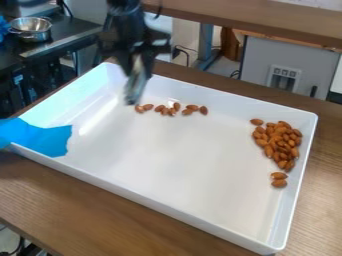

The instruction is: Sweep into pile

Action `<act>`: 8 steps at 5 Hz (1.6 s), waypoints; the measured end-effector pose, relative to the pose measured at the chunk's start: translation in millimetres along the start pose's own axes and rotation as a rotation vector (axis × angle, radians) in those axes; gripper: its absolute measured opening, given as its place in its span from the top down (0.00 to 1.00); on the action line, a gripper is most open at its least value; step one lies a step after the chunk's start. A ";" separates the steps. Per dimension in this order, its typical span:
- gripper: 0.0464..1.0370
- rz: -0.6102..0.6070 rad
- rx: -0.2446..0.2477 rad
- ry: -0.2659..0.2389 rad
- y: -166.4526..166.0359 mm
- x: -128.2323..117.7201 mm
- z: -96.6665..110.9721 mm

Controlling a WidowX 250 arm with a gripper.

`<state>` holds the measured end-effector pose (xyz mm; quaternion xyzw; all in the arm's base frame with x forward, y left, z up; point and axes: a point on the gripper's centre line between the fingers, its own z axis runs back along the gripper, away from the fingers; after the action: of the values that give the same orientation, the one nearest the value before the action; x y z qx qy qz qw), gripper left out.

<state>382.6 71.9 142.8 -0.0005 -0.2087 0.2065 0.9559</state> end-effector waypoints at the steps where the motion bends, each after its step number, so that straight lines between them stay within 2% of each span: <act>1: 0.69 -0.069 0.061 0.066 25.5 -2.3 -24.3; 2: 0.69 -0.111 0.123 0.066 42.9 2.6 -37.5; 3: 0.69 -0.143 0.168 0.022 50.4 10.0 -51.1; 4: 0.69 -0.186 0.198 0.020 55.6 10.0 -66.3; 5: 0.69 -0.224 0.191 0.008 49.1 10.6 -73.0; 6: 0.69 -0.278 0.168 0.008 27.0 4.9 -75.4; 8: 0.69 -0.308 0.132 0.049 -15.4 -5.4 -78.4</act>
<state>415.5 62.4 70.5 0.0893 -0.1691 0.0709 0.9790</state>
